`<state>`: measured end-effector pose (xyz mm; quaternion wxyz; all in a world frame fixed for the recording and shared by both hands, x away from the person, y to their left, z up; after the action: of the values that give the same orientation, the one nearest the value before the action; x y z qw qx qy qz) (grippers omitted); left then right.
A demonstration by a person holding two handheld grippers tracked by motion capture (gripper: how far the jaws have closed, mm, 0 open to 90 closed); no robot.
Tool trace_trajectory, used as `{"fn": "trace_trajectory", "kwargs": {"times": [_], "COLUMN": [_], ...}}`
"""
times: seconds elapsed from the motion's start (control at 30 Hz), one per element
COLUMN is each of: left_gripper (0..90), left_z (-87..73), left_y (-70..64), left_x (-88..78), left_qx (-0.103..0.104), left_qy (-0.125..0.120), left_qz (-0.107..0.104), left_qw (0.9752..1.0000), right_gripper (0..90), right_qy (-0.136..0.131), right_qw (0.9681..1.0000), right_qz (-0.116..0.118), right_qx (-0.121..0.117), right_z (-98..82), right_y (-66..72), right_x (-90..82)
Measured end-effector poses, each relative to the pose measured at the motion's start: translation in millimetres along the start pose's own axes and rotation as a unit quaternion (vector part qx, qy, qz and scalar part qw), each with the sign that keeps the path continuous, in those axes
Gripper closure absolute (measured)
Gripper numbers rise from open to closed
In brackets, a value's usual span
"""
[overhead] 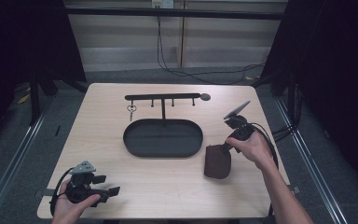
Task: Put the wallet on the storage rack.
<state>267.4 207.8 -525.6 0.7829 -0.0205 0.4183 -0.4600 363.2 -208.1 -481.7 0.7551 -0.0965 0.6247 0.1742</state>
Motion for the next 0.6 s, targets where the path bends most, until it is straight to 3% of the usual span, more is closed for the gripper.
{"fn": "trace_trajectory", "kwargs": {"times": [0.3, 0.6], "left_gripper": [21.4, 21.6], "left_z": [0.2, 0.7], "left_y": [0.0, -2.0], "left_x": [-0.1, 0.8], "left_qx": [0.002, 0.007], "left_qy": [0.001, 0.0], "left_qz": [0.0, -0.003], "left_qw": [1.0, 1.0], "right_gripper": [80.7, 82.7], "right_qy": [0.001, -0.011], "right_qw": [0.9998, 0.9992], "right_qz": [-0.018, -0.034], "right_qx": [0.001, -0.016], "right_z": [3.0, 8.6], "right_y": [-3.3, 1.8], "right_x": [-9.9, -16.0]}}
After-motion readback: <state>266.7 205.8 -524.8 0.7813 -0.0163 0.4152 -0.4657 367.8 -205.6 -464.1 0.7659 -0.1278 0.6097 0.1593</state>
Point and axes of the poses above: each handheld gripper's, and its own axes: x roughly forward along the jaws, z roughly out of its top, y roughly to its left, the point moved 8 cm from there along x, roughly forward along the jaws, and after that the axes turned 11 degrees about -z, right-handed, at the moved point
